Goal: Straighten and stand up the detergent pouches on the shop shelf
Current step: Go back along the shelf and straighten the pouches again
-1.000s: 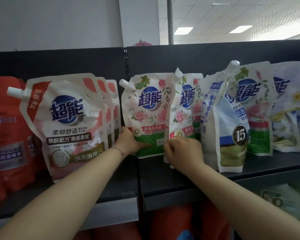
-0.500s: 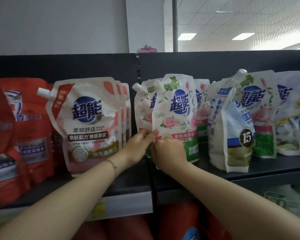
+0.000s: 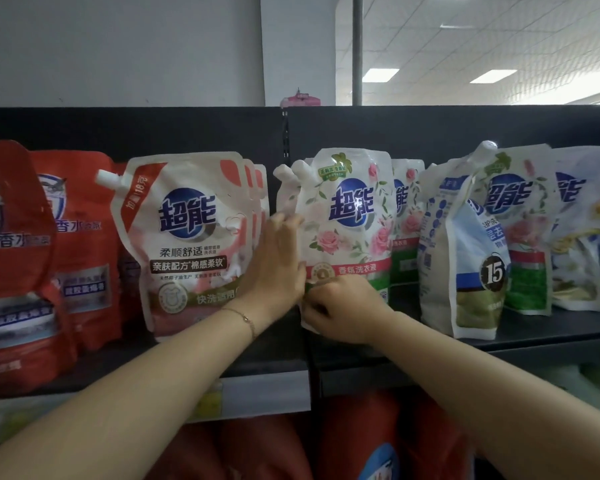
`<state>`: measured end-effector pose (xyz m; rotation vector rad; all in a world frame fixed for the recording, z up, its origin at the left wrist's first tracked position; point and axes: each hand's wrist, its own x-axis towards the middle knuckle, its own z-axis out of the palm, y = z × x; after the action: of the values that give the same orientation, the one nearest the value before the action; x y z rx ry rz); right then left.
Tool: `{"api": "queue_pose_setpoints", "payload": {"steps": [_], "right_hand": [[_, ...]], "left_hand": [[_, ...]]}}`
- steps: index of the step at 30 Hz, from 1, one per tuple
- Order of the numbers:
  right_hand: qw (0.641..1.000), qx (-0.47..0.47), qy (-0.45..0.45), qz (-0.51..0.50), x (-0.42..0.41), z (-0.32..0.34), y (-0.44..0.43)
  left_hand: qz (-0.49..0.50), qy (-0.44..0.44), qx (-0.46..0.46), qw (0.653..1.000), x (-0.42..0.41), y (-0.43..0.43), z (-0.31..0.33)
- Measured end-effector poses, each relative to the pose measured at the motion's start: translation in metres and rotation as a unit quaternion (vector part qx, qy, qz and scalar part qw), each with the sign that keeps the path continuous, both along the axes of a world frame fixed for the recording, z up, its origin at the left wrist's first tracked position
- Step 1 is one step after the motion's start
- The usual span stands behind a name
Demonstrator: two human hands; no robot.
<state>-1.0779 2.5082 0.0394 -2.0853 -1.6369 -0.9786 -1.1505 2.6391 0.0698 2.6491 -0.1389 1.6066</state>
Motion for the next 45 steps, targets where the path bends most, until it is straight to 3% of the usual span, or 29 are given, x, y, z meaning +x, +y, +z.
{"api": "queue_pose_setpoints", "payload": {"steps": [2, 5, 8, 14, 20, 31, 34, 38, 42, 45], "right_hand": [[0.999, 0.028, -0.031, -0.001, 0.008, 0.000, -0.018], [0.992, 0.056, -0.103, -0.049, 0.025, 0.004, -0.042], [0.979, 0.011, -0.167, -0.117, 0.035, 0.007, -0.058], [0.971, -0.109, -0.102, -0.188, 0.052, 0.002, -0.068], [0.961, -0.164, -0.040, -0.218, 0.058, -0.003, -0.055], [0.968, -0.112, -0.039, -0.220, 0.065, -0.002, -0.035], [0.961, -0.138, -0.025, -0.237, 0.059, -0.002, -0.032], [0.962, -0.144, -0.001, -0.230, 0.042, 0.002, -0.041], [0.969, -0.148, -0.024, -0.196, 0.031, 0.004, -0.058], [0.986, -0.056, -0.093, -0.127, 0.034, 0.008, -0.074]], "left_hand": [[0.045, -0.038, 0.138, 0.989, -0.003, 0.004, -0.005], [0.034, 0.053, 0.236, 0.970, -0.001, 0.002, -0.013], [0.060, 0.124, 0.300, 0.944, 0.005, -0.005, -0.017], [0.064, 0.204, 0.278, 0.936, 0.016, -0.006, -0.022], [0.076, 0.262, 0.240, 0.932, 0.027, 0.005, -0.024], [0.118, 0.273, 0.221, 0.929, 0.043, 0.013, -0.024], [0.130, 0.263, 0.217, 0.931, 0.046, 0.013, -0.027], [0.081, 0.246, 0.238, 0.936, 0.040, 0.021, -0.026], [-0.009, 0.207, 0.128, 0.970, 0.022, 0.016, -0.029], [-0.001, 0.143, 0.107, 0.984, 0.018, 0.003, -0.030]]}}
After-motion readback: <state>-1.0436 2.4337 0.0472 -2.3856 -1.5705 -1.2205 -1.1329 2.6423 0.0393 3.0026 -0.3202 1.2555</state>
